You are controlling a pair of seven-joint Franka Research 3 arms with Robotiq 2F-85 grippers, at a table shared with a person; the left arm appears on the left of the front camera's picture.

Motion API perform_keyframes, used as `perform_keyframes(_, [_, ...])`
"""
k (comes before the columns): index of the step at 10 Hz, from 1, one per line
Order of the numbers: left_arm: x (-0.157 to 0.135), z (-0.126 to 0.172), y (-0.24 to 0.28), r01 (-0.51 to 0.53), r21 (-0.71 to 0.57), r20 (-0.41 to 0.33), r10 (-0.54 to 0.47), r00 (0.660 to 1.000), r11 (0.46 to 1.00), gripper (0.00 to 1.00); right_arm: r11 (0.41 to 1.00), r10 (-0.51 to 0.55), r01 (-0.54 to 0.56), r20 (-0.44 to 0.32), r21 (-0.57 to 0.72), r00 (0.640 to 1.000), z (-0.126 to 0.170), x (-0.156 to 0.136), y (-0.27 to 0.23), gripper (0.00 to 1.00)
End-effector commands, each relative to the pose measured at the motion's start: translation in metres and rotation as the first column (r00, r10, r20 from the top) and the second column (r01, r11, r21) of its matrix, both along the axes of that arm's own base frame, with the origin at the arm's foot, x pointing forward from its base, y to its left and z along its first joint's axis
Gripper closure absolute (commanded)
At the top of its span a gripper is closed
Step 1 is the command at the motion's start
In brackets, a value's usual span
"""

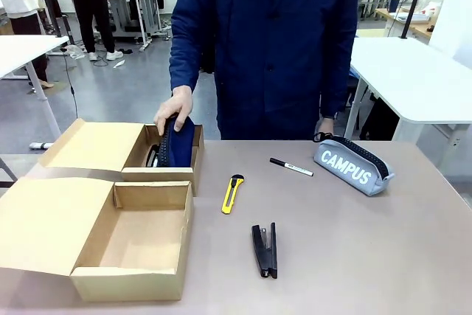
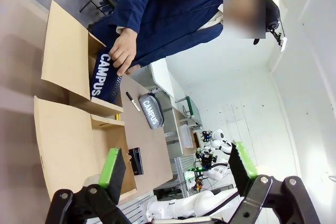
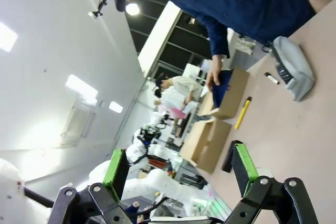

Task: Place items inside the box.
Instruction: Pick up a Pencil pouch or Stapler and place it inside the Mailer Box closest to the robot.

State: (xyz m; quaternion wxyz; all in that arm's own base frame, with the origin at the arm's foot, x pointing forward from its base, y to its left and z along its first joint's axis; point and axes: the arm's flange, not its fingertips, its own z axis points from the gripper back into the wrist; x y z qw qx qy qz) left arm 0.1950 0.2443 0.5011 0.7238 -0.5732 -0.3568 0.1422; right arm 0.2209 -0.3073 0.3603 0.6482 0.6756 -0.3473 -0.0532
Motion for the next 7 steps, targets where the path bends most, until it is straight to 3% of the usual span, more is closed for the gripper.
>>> perform_keyframes(1, [0.001,0.002,0.0,0.001,-0.002,0.032,-0.001,0.999,1.0,0.0,0.94,-0.022,0.012,-0.025,-0.342,0.999,0.038,0.051,0.068,0.0])
perform_keyframes(4, [0.001,0.002,0.0,0.001,-0.002,0.032,-0.001,0.999,1.0,0.0,0.813,0.012,-0.033,-0.039,-0.581,0.999,0.062,0.128,0.154,0.0])
perform_keyframes(5, [0.001,0.002,0.0,0.001,-0.002,0.032,-0.001,0.999,1.0,0.0,0.754,0.041,-0.039,-0.012,-0.655,0.999,0.068,0.154,0.188,0.0])
perform_keyframes(7, [0.001,0.002,0.0,0.001,-0.002,0.032,-0.001,0.999,1.0,0.0,0.576,0.102,-0.02,0.047,-0.817,0.994,0.076,0.195,0.255,0.0])
